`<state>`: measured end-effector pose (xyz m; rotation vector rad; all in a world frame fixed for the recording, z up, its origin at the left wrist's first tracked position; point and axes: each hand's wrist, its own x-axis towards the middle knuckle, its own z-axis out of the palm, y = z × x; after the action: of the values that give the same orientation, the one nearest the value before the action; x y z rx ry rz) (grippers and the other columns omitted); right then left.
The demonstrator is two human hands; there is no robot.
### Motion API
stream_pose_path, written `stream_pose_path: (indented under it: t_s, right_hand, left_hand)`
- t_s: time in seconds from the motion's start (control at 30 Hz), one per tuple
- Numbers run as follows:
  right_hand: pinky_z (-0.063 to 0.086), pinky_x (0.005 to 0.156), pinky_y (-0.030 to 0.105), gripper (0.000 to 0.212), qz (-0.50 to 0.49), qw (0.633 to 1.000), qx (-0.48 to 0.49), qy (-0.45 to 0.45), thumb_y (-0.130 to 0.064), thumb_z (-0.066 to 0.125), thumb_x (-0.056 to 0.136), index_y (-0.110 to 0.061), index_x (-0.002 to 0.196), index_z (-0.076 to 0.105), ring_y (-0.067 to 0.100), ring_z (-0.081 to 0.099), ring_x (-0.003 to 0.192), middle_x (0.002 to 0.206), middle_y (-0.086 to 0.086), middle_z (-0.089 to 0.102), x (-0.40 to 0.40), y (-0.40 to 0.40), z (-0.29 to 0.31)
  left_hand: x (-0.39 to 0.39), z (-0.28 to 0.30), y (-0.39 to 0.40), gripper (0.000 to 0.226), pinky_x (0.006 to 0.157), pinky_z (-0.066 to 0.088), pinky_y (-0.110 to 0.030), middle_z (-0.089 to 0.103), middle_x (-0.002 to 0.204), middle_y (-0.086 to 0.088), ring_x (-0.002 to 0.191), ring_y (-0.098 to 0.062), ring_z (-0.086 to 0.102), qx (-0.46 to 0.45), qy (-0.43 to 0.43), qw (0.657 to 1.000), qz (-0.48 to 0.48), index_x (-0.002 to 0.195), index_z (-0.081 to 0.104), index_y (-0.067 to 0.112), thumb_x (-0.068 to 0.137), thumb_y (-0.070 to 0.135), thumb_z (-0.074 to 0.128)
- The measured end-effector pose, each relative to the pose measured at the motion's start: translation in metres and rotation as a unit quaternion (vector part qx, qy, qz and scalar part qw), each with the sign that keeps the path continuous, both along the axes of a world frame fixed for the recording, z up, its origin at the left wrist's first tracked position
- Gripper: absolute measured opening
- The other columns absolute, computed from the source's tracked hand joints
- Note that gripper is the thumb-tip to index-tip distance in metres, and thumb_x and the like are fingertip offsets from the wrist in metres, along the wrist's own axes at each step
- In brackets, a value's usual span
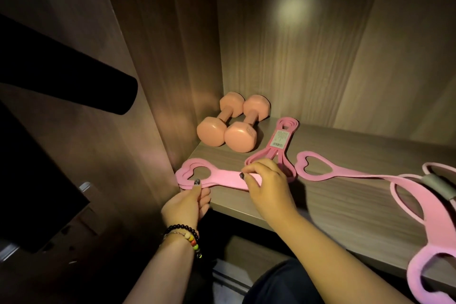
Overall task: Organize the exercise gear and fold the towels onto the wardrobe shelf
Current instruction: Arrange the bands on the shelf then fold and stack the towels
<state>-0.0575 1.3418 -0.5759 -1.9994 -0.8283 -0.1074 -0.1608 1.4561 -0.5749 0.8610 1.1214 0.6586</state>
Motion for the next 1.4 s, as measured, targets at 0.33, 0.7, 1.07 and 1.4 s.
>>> stream_pose_path:
  t_s: [0.33, 0.7, 1.07, 1.4]
  right_hand:
    - [0.039, 0.094, 0.003, 0.040, 0.045, 0.992, 0.063, -0.103, 0.000, 0.077, 0.074, -0.008, 0.113, 0.070, 0.006, 0.048, 0.115, 0.124, 0.004, 0.055, -0.012, -0.024, -0.029]
    - [0.025, 0.094, -0.006, 0.048, 0.057, 0.996, -0.029, -0.059, -0.008, 0.068, 0.086, -0.010, 0.132, 0.057, -0.002, 0.038, 0.120, 0.138, 0.001, 0.047, -0.012, -0.019, -0.031]
    - [0.019, 0.104, 0.006, 0.065, 0.060, 0.995, -0.082, -0.006, -0.019, 0.057, 0.094, -0.033, 0.149, 0.027, -0.010, 0.006, 0.131, 0.157, -0.015, 0.008, -0.032, -0.057, 0.002]
    - [0.025, 0.116, 0.037, 0.059, -0.127, 0.942, -0.310, 0.026, -0.037, 0.057, 0.088, -0.029, 0.142, 0.034, 0.020, 0.009, 0.145, 0.157, -0.001, 0.007, -0.038, -0.224, 0.027]
  left_hand:
    - [-0.006, -0.014, 0.008, 0.043, 0.064, 0.051, -0.031, 0.068, 0.055, -0.004, 0.055, -0.017, 0.058, 0.177, 0.170, 0.968, -0.054, 0.050, 0.067, 0.017, 0.086, 0.041, 0.068]
    - [0.001, -0.007, -0.007, 0.023, 0.045, 0.035, -0.023, 0.060, 0.043, 0.007, 0.044, -0.012, 0.042, 0.044, 0.067, 0.995, 0.057, 0.069, 0.069, 0.011, 0.089, 0.019, 0.064]
    - [-0.024, 0.008, -0.027, 0.021, 0.042, 0.043, -0.016, 0.066, 0.064, -0.005, 0.046, -0.009, 0.053, 0.141, 0.014, 0.989, -0.027, 0.081, 0.067, 0.006, 0.096, 0.016, 0.057]
    - [-0.020, 0.041, -0.111, 0.036, 0.041, 0.042, -0.014, 0.062, 0.056, -0.009, 0.042, -0.009, 0.055, 0.179, -0.089, 0.956, -0.216, 0.084, 0.065, 0.000, 0.103, 0.018, 0.039]
